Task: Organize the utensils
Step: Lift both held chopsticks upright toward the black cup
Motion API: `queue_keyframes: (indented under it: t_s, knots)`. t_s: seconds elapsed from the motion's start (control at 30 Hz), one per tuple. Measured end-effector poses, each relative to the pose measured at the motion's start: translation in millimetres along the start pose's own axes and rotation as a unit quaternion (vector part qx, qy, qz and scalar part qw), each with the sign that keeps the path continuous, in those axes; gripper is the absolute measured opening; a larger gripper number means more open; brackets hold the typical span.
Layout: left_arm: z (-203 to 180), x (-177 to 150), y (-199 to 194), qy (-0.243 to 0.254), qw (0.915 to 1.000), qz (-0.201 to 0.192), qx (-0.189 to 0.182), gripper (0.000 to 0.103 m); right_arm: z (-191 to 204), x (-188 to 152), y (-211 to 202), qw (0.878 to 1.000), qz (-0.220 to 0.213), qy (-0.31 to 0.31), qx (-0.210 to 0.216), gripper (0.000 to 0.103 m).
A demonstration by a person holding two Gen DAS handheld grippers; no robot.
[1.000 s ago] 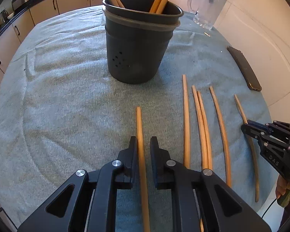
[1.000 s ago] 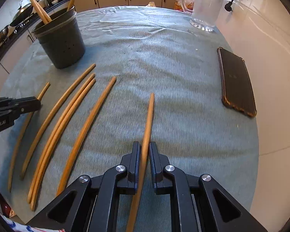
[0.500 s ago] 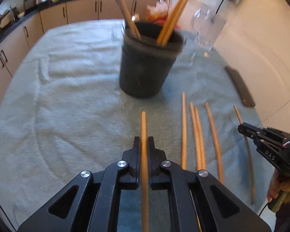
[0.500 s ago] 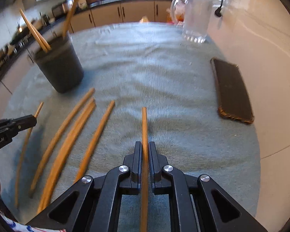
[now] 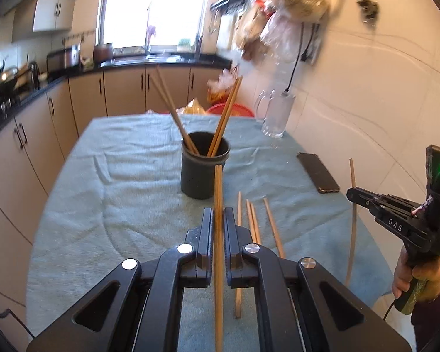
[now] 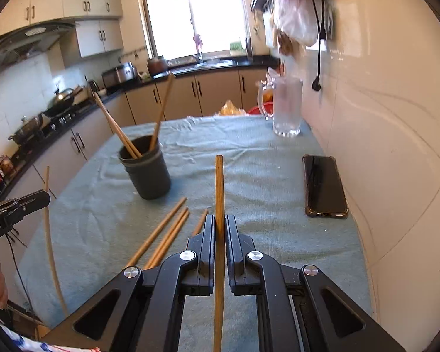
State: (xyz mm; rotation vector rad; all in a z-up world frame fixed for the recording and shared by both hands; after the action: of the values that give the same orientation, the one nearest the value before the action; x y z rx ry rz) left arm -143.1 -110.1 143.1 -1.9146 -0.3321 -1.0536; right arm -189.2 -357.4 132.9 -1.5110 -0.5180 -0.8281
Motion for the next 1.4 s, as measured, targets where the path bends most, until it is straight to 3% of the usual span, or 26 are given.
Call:
queue_keyframes:
  t_s: [0.4,0.87,1.07,1.4]
  knots:
    - [-24.0,-21.3,-48.3,0.042,0.9984,-0.035,-0.013,0.006,11.6,-13.6,-47.7,0.999,-0.042,-0.015,0.011,0.007]
    - [-22.7,-28.2,-79.2,0.031,0.9972,-0.051,-0.044,0.006,15.6,-13.3,-69.1,0.997,-0.064,-0.025,0.026,0.007]
    - [-14.0,-18.5,-88.9,0.008,0.9960,-0.066,-0.059,0.006,16.2,-3.1,-71.2,0.997,-0.074,-0.024,0.030,0.007]
    - [2.9,26.6,-91.3,-0.004,0.9927,-0.117,-0.028,0.006,17.7,28.1,-64.8,0.995,-0.092,-0.022,0.029,0.007]
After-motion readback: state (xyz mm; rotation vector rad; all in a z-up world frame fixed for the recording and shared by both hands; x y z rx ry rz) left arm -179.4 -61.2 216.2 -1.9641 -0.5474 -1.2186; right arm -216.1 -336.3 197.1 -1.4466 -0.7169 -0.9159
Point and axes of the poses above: each gripper's, at about its wrist camera, not at the fingertips, and y roughly the way its jaws point, z to its left, x to its top, the point moved 1 cm from there along y, roughly the way its jaws point, and after that the axes turned 9 degrees about -x, right-handed, at the moved point
